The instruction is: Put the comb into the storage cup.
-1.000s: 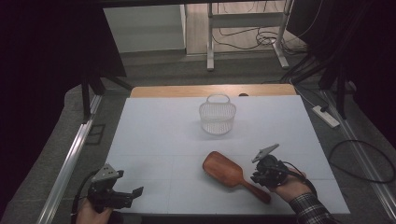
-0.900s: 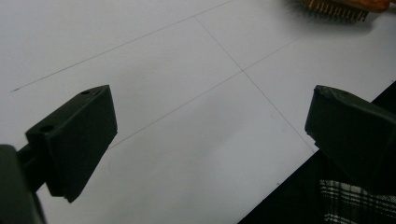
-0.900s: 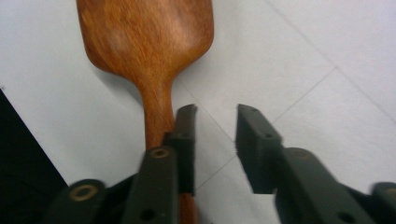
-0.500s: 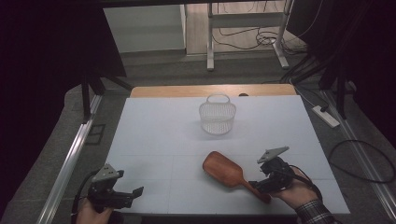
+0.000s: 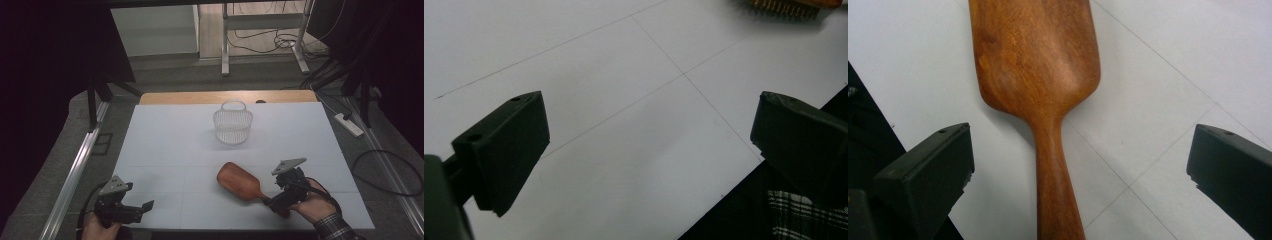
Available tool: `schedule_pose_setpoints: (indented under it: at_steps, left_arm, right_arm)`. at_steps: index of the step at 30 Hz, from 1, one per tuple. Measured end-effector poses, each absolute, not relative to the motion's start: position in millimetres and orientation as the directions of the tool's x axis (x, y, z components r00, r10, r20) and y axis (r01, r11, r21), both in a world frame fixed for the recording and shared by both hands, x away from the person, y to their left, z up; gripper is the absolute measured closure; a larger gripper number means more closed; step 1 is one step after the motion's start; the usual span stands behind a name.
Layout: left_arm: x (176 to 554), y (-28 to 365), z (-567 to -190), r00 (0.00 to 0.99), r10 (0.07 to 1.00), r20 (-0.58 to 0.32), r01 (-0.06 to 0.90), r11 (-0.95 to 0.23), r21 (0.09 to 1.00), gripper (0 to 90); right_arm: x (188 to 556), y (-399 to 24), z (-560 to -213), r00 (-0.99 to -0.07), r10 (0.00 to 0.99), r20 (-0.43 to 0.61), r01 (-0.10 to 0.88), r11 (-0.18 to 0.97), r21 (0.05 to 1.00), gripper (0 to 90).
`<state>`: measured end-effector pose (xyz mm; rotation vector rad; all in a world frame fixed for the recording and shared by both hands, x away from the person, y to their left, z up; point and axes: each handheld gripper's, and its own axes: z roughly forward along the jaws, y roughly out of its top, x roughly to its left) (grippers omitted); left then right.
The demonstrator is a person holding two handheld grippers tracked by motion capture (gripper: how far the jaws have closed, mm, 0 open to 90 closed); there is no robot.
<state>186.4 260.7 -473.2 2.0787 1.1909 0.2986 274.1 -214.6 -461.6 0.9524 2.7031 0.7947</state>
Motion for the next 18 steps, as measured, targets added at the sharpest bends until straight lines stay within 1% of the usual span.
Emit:
schedule_pose_setpoints:
  at_steps: [4, 8, 18]
  left_arm:
    - [186, 260, -473, 0.55, 0.823, -0.141, 0.66, -0.324, 0.678, 3.2]
    - [186, 260, -473, 0.551, 0.823, -0.141, 0.66, -0.326, 0.677, 3.2]
    - [186, 260, -473, 0.552, 0.822, -0.138, 0.659, -0.329, 0.676, 3.2]
  right_arm:
    - [275, -211, -466, -0.789, 0.614, 0.018, 0.531, 0.667, 0.523, 0.0]
    - [276, -206, -475, -0.799, 0.599, 0.059, 0.537, 0.666, 0.518, 0.0]
    - [278, -196, -491, -0.805, 0.593, 0.02, 0.531, 0.705, 0.47, 0.0]
